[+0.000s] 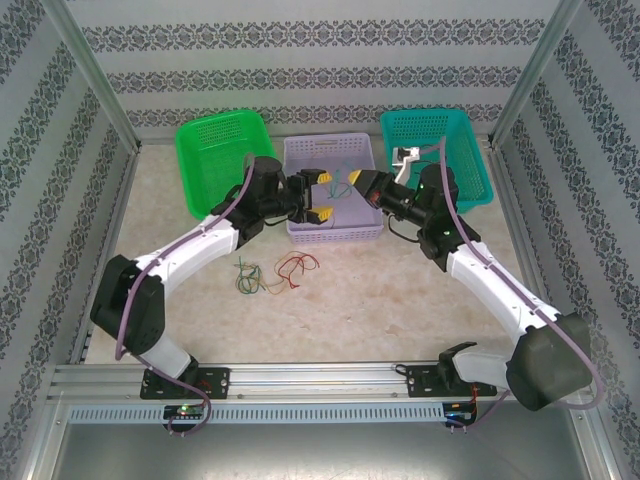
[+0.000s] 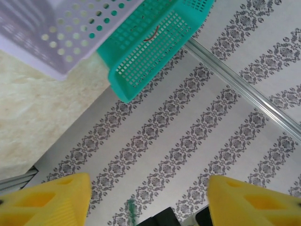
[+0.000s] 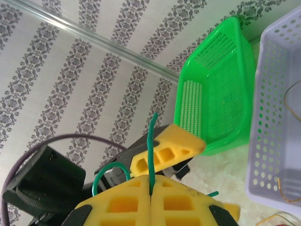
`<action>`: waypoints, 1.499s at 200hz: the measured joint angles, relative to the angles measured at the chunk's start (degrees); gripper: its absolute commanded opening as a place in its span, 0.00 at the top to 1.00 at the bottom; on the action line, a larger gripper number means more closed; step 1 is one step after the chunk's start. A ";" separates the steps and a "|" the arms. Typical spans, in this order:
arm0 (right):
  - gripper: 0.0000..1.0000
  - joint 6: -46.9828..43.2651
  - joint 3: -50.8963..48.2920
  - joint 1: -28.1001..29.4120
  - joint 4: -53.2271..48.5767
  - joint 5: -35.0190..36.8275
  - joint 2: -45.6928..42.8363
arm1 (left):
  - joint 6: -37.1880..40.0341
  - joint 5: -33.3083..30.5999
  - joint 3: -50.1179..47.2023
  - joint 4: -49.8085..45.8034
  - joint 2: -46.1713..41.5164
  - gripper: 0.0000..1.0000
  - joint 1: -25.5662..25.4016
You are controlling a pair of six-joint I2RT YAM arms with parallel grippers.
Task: Untangle the cables
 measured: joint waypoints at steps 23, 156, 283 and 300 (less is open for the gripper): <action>1.00 -0.11 -0.92 0.61 0.39 0.61 0.04 | -1.01 0.85 0.96 1.09 1.60 0.64 -0.39; 1.00 -6.93 -1.88 0.59 -1.46 4.44 -2.60 | -2.25 1.79 -1.88 -2.60 -2.58 1.00 -0.87; 1.00 -46.18 -0.76 7.85 -6.12 32.20 -6.95 | -0.52 5.68 -4.50 -9.77 -8.39 1.00 -0.87; 1.00 -51.82 -0.76 7.80 -4.42 33.24 -6.23 | -0.11 5.95 -6.01 -11.43 -9.57 1.00 -0.87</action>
